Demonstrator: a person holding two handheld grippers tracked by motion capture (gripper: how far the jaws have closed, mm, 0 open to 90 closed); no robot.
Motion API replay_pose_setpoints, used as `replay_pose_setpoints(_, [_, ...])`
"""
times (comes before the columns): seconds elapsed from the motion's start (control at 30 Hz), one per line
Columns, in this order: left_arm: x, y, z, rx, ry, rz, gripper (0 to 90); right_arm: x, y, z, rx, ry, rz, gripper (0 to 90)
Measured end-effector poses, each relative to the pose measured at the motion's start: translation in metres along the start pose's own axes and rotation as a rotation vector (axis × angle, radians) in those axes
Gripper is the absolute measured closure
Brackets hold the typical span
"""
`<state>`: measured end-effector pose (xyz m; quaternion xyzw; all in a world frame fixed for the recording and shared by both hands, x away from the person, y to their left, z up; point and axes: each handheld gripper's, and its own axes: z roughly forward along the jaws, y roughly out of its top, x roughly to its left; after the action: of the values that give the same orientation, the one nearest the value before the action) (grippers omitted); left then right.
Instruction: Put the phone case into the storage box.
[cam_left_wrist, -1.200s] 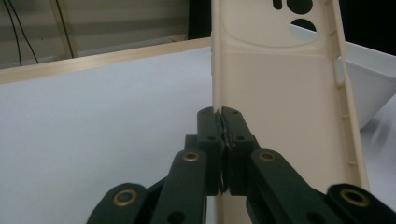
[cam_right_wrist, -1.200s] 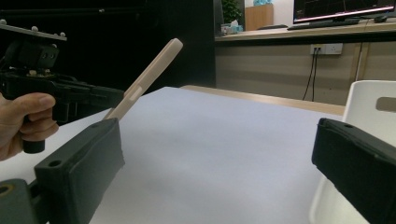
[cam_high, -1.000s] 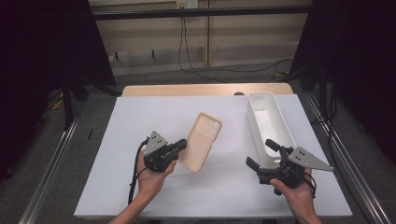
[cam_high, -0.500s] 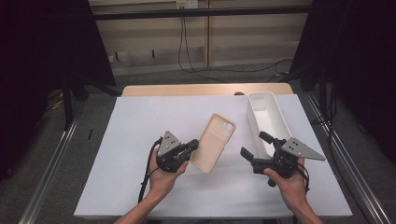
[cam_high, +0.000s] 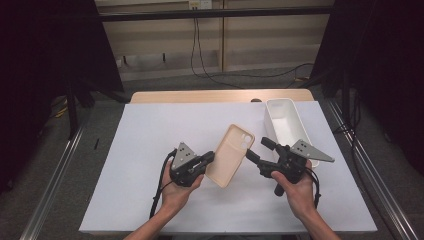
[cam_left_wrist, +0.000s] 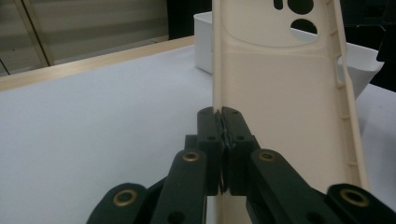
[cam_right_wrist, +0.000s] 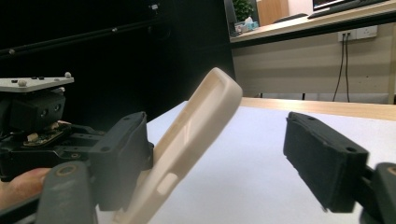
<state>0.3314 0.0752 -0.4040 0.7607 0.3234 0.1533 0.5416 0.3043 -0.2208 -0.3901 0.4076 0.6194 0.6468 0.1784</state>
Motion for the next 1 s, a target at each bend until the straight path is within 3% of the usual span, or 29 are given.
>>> replay_pose_setpoints(0.23, [-0.001, 0.000, 0.000, 0.000, 0.001, 0.004, 87.6, -0.002, -0.003, 0.007, 0.013, -0.006, 0.013, 33.4])
replay_pose_setpoints(0.4, [-0.002, -0.001, 0.002, 0.009, -0.002, 0.011, 87.6, -0.004, -0.006, 0.014, 0.029, 0.001, 0.014, 46.0])
replay_pose_setpoints(0.6, [-0.002, -0.002, 0.003, 0.015, -0.005, 0.018, 87.6, -0.004, -0.008, 0.017, 0.043, 0.006, 0.018, 52.5])
replay_pose_setpoints(0.73, [-0.003, -0.003, 0.003, 0.009, -0.012, 0.013, 87.5, -0.004, -0.009, 0.018, 0.054, 0.018, 0.018, 61.8])
replay_pose_setpoints(1.0, [-0.003, -0.004, 0.004, 0.007, -0.012, 0.019, 87.5, -0.007, -0.010, 0.018, 0.066, 0.028, 0.024, 67.6])
